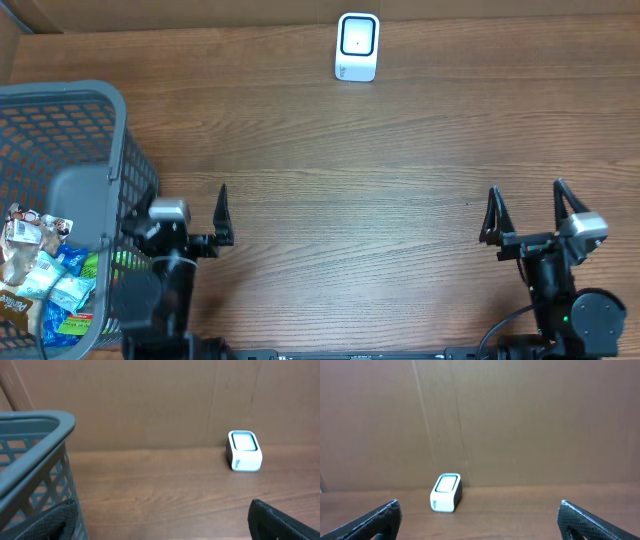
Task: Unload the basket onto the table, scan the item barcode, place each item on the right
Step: 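Raise the left gripper over the basket and lift the right arm back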
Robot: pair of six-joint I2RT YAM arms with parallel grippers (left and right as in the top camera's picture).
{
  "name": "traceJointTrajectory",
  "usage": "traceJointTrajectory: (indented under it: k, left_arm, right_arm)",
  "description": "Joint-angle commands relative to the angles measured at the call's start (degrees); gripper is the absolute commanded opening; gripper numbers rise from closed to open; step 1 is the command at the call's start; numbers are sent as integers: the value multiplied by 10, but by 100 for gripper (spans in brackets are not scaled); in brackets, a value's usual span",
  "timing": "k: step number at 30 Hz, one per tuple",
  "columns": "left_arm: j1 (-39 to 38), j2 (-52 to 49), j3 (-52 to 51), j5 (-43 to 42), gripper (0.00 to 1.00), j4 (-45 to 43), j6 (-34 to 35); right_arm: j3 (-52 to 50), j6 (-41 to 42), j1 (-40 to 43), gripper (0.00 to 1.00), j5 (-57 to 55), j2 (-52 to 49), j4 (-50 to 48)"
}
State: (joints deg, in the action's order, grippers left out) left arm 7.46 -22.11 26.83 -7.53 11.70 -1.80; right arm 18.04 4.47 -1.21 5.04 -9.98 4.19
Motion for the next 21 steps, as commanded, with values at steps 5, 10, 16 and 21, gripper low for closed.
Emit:
traceJointTrajectory:
  k: [5, 10, 16, 21]
  left_arm:
    - [-4, -192, 264, 0, 100, 150, 1]
    - [-4, -313, 469, 0, 100, 292, 1]
    - [-4, -503, 805, 0, 100, 575, 2]
    - [-4, -591, 940, -4, 100, 691, 5]
  right_arm:
    - [201, 0, -2, 100, -2, -150, 114]
    - [354, -3, -2, 100, 10, -267, 233]
    - [580, -38, -2, 100, 87, -438, 408]
    - [750, -48, -2, 100, 116, -567, 560]
